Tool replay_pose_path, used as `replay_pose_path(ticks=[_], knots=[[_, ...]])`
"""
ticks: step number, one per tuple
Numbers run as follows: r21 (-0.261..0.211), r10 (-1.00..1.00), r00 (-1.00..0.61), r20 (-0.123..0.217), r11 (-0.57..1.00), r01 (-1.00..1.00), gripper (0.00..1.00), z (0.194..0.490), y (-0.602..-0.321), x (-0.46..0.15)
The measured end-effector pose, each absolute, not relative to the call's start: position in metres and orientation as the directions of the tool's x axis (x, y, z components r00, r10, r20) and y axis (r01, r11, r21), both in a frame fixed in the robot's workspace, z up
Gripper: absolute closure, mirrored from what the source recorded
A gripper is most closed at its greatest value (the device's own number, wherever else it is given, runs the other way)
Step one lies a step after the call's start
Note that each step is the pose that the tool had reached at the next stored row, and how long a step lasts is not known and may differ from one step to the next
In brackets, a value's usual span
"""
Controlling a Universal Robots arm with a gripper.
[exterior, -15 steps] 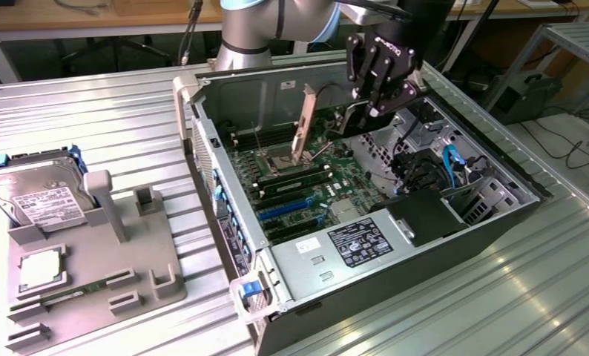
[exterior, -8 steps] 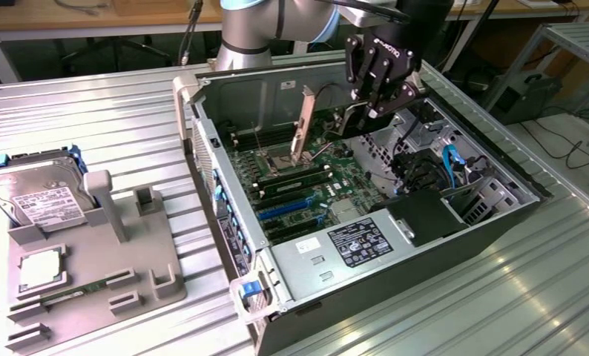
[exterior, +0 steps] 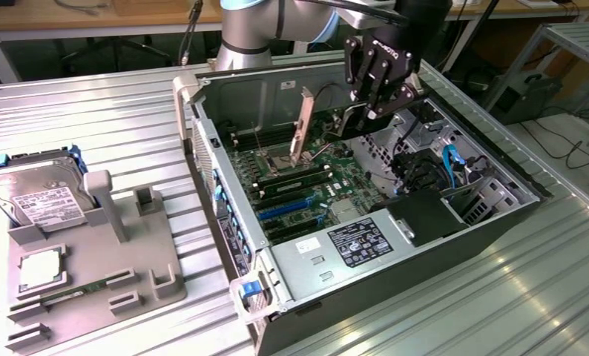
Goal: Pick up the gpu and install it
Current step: 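Insert the gpu into the slot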
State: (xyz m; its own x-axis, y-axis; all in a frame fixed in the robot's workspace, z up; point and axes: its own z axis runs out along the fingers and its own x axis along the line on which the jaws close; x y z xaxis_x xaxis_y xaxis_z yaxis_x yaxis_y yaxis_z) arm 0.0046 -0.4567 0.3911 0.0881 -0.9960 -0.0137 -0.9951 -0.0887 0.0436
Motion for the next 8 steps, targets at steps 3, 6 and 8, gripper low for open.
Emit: replay_pose_path(ticks=[3,6,8], knots=[[0.044,-0.996,0.088,-0.014,-0.089,-0.995,0.73,0.3903,-0.4567,0.0044],[0.044,-0.996,0.088,-0.014,-0.089,-0.995,0.73,0.3896,-0.4567,0.0042],[0.044,-0.996,0.088,-0.014,-0.089,-0.995,0.73,0.3892,-0.4567,0.0040]])
